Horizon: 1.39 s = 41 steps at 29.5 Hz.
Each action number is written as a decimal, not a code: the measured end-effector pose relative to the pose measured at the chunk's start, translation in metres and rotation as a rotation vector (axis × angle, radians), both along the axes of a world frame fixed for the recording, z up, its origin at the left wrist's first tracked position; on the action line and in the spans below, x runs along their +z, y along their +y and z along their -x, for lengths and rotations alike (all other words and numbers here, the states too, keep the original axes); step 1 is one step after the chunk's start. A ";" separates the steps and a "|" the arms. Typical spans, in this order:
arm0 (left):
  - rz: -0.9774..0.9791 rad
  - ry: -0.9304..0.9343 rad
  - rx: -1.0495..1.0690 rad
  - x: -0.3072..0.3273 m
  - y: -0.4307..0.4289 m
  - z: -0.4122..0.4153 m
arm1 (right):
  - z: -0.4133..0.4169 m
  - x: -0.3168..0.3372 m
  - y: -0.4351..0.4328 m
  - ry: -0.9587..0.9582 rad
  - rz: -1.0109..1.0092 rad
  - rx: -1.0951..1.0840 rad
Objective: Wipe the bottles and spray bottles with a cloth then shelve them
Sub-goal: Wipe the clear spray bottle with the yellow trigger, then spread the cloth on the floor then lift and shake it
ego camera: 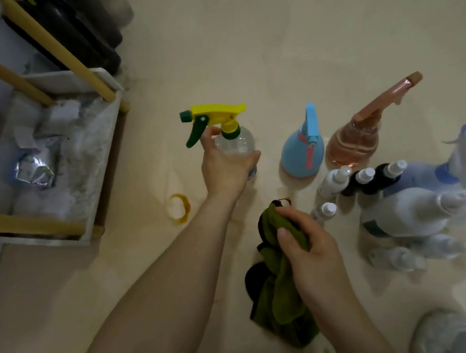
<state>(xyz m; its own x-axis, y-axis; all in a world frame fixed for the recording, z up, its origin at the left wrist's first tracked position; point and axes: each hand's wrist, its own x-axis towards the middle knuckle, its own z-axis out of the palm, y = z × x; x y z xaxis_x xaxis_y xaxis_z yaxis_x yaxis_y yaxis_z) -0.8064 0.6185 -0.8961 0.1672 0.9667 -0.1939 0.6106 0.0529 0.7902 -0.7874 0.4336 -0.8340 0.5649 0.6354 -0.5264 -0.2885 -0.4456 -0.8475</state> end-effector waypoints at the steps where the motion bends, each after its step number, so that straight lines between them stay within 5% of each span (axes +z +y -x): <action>1: 0.018 0.021 -0.020 -0.009 0.001 -0.003 | -0.001 -0.002 0.001 0.012 -0.005 -0.004; 7: 0.056 -0.127 0.051 -0.017 -0.027 0.028 | -0.006 -0.020 0.029 0.008 -0.038 0.020; 10: -0.032 -0.144 -0.088 -0.015 -0.090 0.059 | -0.013 -0.036 0.049 -0.216 0.044 0.131; 12: -0.048 -0.015 -0.320 -0.038 -0.115 0.069 | -0.008 -0.045 0.048 -0.419 0.125 0.178; 16: -0.109 0.529 -0.944 -0.081 -0.110 0.055 | 0.017 -0.064 -0.001 -0.532 0.371 0.377; 21: -0.349 0.671 -1.113 -0.093 -0.098 0.033 | 0.031 -0.103 -0.029 -0.498 0.595 0.642; 29: -0.198 0.945 -0.753 -0.087 -0.029 0.116 | 0.039 -0.127 0.038 -0.843 0.397 1.118; 34: -0.055 0.991 -0.432 -0.085 0.024 0.186 | 0.039 -0.148 0.109 -1.012 0.261 1.222; 41: 0.317 1.087 -0.127 -0.078 -0.081 0.290 | 0.080 -0.151 0.072 -0.968 0.188 1.255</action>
